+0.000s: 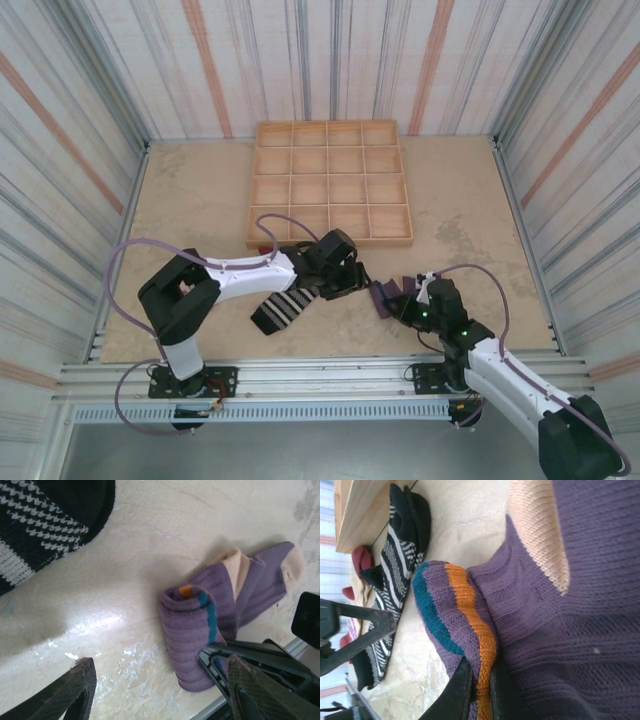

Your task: Roll the socks

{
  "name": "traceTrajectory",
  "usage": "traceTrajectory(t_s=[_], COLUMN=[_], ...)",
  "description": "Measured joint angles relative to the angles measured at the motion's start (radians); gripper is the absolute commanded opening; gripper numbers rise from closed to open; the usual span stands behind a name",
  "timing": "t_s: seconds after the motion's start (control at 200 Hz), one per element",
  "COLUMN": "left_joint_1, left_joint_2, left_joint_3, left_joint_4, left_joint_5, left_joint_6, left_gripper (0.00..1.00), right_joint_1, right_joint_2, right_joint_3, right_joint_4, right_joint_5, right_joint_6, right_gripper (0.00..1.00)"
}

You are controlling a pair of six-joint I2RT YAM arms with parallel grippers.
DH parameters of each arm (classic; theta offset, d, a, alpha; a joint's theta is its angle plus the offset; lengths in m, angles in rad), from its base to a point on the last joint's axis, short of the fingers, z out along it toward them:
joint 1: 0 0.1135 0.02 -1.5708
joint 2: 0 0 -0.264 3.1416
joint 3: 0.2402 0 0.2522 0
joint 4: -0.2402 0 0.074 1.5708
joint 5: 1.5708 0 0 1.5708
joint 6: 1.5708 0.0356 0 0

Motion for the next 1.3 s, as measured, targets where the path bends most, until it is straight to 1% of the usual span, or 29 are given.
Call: traceTrajectory(t_s=[0.11,0.25,0.501,0.546,0.641,0.731,0.937,0.992,1.077,1.102,1.152,1.187,1.207,1.272,1.297], left_joint_1=[-0.003,-0.007,-0.031,-0.038,-0.049,-0.052,-0.052,-0.052,-0.052,-0.052,-0.052,-0.052,-0.052,-0.052,-0.051], left_joint_2=[0.053,0.103,0.119,0.122,0.135,0.164,0.217,0.226,0.242,0.248,0.256,0.263,0.266,0.276,0.278], left_joint_3=[0.023,0.051,0.079,0.087,0.100,0.114,0.158,0.168,0.189,0.198,0.215,0.230,0.238,0.266,0.275], left_joint_4=[0.000,-0.001,0.024,0.028,0.042,0.051,0.045,0.040,0.029,0.022,0.013,0.000,-0.008,-0.040,-0.055], left_joint_5=[0.002,0.006,0.005,0.006,0.007,0.011,0.037,0.040,0.050,0.053,0.055,0.056,0.056,0.056,0.056], left_joint_6=[0.000,0.005,0.015,0.015,0.016,0.017,0.014,0.013,0.013,0.015,0.012,0.014,0.018,0.026,0.032], left_gripper=[0.65,0.63,0.61,0.59,0.52,0.51,0.43,0.38,0.24,0.21,0.15,0.10,0.08,0.00,0.00], right_joint_1=[-0.015,-0.029,-0.042,-0.046,-0.053,-0.061,-0.073,-0.074,-0.080,-0.081,-0.088,-0.093,-0.096,-0.099,-0.100], right_joint_2=[0.028,0.034,0.008,0.008,0.008,0.012,0.023,0.023,0.023,0.023,0.023,0.023,0.023,0.022,0.021], right_joint_3=[0.001,0.004,0.013,0.014,0.015,0.017,0.019,0.019,0.019,0.019,0.019,0.019,0.019,0.021,0.022], right_joint_4=[-0.002,-0.016,-0.061,-0.063,-0.066,-0.069,-0.074,-0.074,-0.076,-0.076,-0.076,-0.076,-0.076,-0.080,-0.082], right_joint_5=[-0.033,-0.047,-0.050,-0.050,-0.051,-0.054,-0.061,-0.062,-0.065,-0.066,-0.070,-0.072,-0.074,-0.073,-0.075], right_joint_6=[0.055,0.120,0.240,0.256,0.282,0.294,0.298,0.298,0.298,0.298,0.298,0.298,0.298,0.296,0.300], right_gripper=[0.00,0.00,0.00,0.00,0.00,0.00,0.00,0.00,0.00,0.00,0.05,0.10,0.15,0.37,0.44])
